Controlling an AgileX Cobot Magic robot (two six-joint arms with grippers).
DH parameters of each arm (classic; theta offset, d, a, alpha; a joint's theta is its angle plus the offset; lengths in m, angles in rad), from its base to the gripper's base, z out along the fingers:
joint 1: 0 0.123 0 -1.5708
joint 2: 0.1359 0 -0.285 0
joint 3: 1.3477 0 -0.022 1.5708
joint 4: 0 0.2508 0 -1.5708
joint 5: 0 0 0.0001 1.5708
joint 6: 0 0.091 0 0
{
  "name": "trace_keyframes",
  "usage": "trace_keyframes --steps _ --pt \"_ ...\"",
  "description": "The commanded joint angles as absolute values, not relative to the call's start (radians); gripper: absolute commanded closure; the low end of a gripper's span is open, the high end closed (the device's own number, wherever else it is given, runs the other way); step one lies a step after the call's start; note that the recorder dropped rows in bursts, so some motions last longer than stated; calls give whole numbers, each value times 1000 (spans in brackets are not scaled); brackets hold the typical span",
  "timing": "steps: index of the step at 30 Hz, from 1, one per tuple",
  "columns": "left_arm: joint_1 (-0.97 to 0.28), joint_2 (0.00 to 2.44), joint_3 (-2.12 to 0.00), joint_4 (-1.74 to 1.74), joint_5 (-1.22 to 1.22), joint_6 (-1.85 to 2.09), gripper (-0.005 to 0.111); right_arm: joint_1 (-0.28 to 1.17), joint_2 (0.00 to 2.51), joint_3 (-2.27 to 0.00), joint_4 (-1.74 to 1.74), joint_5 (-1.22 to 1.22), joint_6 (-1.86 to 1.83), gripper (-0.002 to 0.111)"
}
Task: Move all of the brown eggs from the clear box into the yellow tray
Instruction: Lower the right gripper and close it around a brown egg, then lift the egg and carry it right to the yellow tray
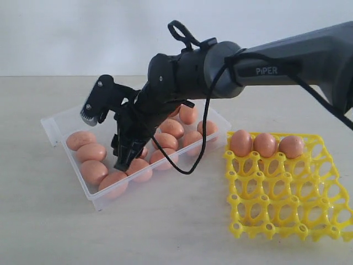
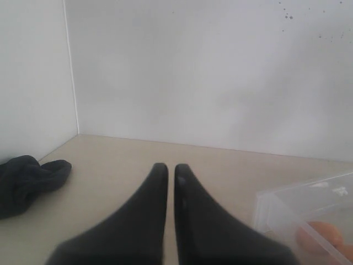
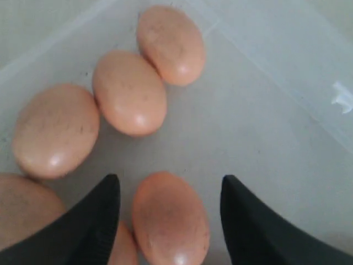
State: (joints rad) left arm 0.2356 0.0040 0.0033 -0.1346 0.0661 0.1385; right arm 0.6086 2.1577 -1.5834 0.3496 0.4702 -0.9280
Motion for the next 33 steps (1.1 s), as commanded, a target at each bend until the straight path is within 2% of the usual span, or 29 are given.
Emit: trace_keyframes --steps 1,15,18,24,33 --pt "235 0 0 -134 53 141 103 607 2190 -1587 247 511 -876 54" --pt "235 0 0 -134 51 141 103 607 2231 -1587 226 433 -884 55" --pt "235 0 0 -134 53 141 103 607 2231 -1587 226 437 -910 66" --pt "235 0 0 -134 53 141 103 607 2231 -1587 226 451 -910 109" --pt "235 0 0 -134 53 141 103 607 2120 -1581 306 403 -717 108"
